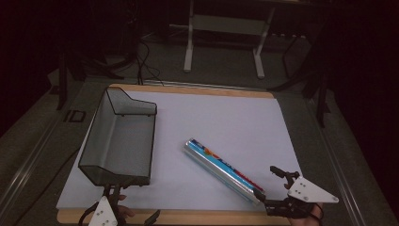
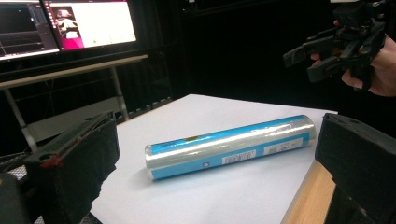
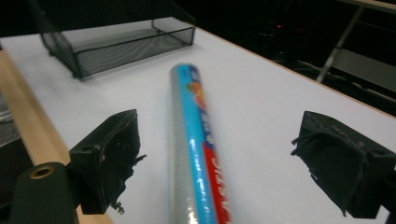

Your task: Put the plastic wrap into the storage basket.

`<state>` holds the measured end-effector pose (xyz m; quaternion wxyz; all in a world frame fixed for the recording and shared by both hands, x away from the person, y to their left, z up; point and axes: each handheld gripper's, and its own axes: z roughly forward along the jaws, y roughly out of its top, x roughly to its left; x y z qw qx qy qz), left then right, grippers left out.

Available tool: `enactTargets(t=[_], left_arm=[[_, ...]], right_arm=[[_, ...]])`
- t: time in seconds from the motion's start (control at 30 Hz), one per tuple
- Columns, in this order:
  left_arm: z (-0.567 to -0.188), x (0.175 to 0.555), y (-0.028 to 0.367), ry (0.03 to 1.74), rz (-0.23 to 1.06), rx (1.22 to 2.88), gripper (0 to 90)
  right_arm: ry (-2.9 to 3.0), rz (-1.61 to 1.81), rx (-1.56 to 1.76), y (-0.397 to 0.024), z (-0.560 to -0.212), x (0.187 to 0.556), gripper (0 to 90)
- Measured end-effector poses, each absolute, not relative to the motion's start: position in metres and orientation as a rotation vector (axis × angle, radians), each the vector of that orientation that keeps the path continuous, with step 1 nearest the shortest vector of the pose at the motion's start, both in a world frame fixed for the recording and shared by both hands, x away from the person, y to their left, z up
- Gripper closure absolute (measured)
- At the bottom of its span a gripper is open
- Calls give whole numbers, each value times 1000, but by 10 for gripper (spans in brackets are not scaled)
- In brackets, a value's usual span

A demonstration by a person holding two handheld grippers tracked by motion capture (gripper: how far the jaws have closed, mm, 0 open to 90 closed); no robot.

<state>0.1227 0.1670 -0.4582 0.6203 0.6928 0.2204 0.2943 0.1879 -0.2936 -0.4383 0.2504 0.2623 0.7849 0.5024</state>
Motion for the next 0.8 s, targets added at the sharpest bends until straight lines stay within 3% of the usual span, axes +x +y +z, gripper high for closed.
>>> enactTargets(t=[0.37,0.8], left_arm=[[-458,123,165,497,662,1596,6],[-459,123,164,498,653,1600,6]], right_arm=[[2196,1353,614,-270,-431,182,127],[2195,1381,573,-250,-422,207,117]])
